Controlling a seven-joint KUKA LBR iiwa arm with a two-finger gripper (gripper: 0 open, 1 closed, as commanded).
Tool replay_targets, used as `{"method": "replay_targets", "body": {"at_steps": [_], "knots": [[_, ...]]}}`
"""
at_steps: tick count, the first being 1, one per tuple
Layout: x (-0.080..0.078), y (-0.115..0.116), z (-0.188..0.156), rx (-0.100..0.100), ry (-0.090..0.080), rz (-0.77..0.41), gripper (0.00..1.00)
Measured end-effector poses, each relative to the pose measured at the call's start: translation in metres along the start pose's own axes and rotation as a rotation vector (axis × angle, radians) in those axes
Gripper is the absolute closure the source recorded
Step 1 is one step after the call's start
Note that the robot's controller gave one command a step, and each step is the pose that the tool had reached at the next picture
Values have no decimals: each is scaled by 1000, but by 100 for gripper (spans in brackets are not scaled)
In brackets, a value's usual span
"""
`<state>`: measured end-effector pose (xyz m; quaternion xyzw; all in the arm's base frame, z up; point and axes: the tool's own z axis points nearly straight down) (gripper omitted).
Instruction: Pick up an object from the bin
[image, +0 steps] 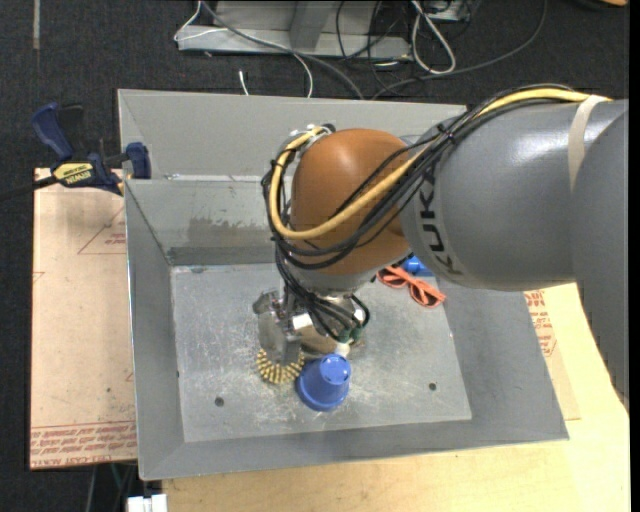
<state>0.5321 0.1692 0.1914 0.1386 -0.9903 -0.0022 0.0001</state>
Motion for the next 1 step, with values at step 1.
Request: {"method": "replay_targets", "body": {"at_steps": [1], "knots": [[0,-1,0,1,0,2,100]]}}
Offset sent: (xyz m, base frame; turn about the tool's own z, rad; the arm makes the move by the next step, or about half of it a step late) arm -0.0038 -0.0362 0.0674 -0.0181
